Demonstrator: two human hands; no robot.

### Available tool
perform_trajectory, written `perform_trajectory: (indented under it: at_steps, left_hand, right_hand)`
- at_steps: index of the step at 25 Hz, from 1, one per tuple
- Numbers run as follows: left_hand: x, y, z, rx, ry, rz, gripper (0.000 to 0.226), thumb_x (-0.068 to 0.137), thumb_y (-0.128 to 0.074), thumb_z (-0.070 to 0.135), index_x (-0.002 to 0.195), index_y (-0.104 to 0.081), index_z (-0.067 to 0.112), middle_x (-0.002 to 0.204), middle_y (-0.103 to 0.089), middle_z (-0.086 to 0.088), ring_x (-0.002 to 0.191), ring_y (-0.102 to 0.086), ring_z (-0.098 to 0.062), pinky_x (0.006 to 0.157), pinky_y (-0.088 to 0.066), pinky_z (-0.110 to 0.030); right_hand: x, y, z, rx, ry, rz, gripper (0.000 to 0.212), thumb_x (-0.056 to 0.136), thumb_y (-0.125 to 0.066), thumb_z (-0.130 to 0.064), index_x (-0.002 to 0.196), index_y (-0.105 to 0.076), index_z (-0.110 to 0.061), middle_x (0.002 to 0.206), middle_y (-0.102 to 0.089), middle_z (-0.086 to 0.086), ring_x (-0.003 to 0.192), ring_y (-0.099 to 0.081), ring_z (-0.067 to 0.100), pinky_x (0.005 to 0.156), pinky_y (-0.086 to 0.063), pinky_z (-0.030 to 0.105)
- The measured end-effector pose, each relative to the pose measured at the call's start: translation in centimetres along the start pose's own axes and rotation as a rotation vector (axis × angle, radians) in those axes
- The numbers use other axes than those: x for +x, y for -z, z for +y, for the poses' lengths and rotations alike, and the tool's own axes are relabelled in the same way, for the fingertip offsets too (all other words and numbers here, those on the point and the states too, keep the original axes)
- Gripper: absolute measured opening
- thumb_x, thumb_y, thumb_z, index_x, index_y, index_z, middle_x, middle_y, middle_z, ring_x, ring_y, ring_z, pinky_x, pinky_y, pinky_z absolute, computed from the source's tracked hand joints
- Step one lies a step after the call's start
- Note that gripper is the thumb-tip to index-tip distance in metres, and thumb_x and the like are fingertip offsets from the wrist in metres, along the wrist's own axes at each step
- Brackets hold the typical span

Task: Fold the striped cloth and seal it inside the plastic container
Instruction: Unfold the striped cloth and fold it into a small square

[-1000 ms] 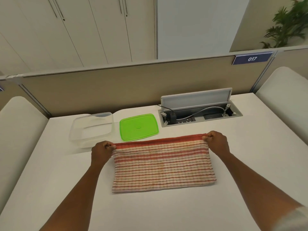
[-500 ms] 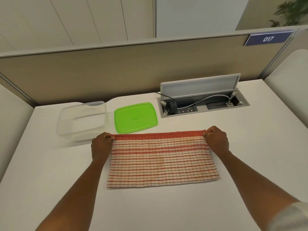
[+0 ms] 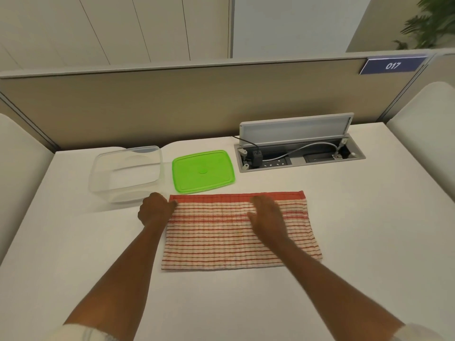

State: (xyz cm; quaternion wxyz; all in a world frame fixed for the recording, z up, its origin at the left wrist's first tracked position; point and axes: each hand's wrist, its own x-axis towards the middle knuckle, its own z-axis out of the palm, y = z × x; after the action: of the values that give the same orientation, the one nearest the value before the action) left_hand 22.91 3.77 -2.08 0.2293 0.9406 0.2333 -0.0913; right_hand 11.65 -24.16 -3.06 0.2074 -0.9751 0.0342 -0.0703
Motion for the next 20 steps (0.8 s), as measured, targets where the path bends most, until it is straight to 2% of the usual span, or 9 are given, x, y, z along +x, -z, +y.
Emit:
perform_trajectory:
  at_steps: [2, 4, 10, 12, 15, 18, 20]
  left_hand:
    - [0.0, 0.3, 0.5, 0.014, 0.008, -0.027, 0.051, 0.070, -0.079, 0.049, 0.099, -0.064, 0.009, 0.109, -0.069, -0.015, 0.103, -0.065, -0.037, 0.081, -0.048, -0.039]
    - [-0.1, 0.4, 0.8, 0.028, -0.001, -0.050, 0.054, 0.069, -0.079, 0.049, 0.102, -0.064, 0.009, 0.111, -0.069, -0.014, 0.104, -0.065, -0.036, 0.082, -0.048, -0.039]
    - [0.0, 0.4, 0.6, 0.045, 0.017, -0.097, 0.051, 0.068, -0.082, 0.043, 0.104, -0.066, 0.011, 0.112, -0.069, -0.012, 0.104, -0.066, -0.033, 0.081, -0.048, -0.037]
    - [0.3, 0.2, 0.2, 0.048, 0.018, -0.107, 0.049, 0.069, -0.082, 0.041, 0.105, -0.066, 0.011, 0.113, -0.069, -0.012, 0.104, -0.066, -0.033, 0.081, -0.049, -0.037]
    - [0.6, -0.2, 0.2, 0.043, 0.015, -0.118, 0.042, 0.072, -0.080, 0.034, 0.105, -0.067, 0.011, 0.113, -0.070, -0.011, 0.104, -0.067, -0.032, 0.080, -0.049, -0.036]
    - [0.9, -0.7, 0.2, 0.020, -0.013, -0.143, 0.034, 0.077, -0.072, 0.023, 0.107, -0.066, 0.009, 0.115, -0.068, -0.013, 0.106, -0.066, -0.034, 0.083, -0.051, -0.038]
    - [1.0, -0.8, 0.1, 0.005, -0.053, -0.160, 0.031, 0.080, -0.067, 0.019, 0.107, -0.066, 0.006, 0.116, -0.067, -0.015, 0.107, -0.065, -0.035, 0.085, -0.052, -0.038]
  right_hand:
    - [-1.7, -1.9, -4.5, 0.062, 0.160, -0.098, 0.036, 0.086, -0.064, -0.024, 0.119, -0.058, -0.013, 0.117, -0.060, 0.008, 0.107, -0.054, 0.027, 0.094, -0.047, 0.046]
    - [-3.4, -3.7, -8.4, 0.110, 0.237, -0.173, 0.035, 0.084, -0.064, -0.031, 0.115, -0.058, -0.016, 0.111, -0.061, 0.005, 0.100, -0.054, 0.025, 0.087, -0.048, 0.044]
    - [-6.4, -8.0, -15.7, 0.036, 0.226, -0.325, 0.059, 0.078, -0.067, -0.053, 0.124, -0.048, -0.021, 0.121, -0.059, 0.003, 0.103, -0.055, 0.024, 0.089, -0.049, 0.042]
    - [-6.8, -8.9, -16.7, -0.004, 0.212, -0.326, 0.058, 0.079, -0.069, -0.048, 0.124, -0.048, -0.019, 0.121, -0.058, 0.004, 0.103, -0.055, 0.025, 0.090, -0.048, 0.043]
    - [-7.2, -9.6, -17.4, -0.066, 0.204, -0.260, 0.045, 0.083, -0.070, -0.033, 0.120, -0.052, -0.015, 0.116, -0.061, 0.006, 0.100, -0.058, 0.027, 0.087, -0.050, 0.043]
    - [-7.4, -10.1, -17.9, -0.138, 0.228, -0.185, 0.033, 0.083, -0.072, -0.022, 0.113, -0.062, -0.015, 0.105, -0.068, 0.005, 0.089, -0.065, 0.026, 0.079, -0.056, 0.041]
    - [-7.7, -10.3, -18.1, -0.152, 0.231, -0.180, 0.032, 0.085, -0.070, -0.019, 0.116, -0.062, -0.014, 0.107, -0.069, 0.007, 0.090, -0.066, 0.026, 0.082, -0.056, 0.042]
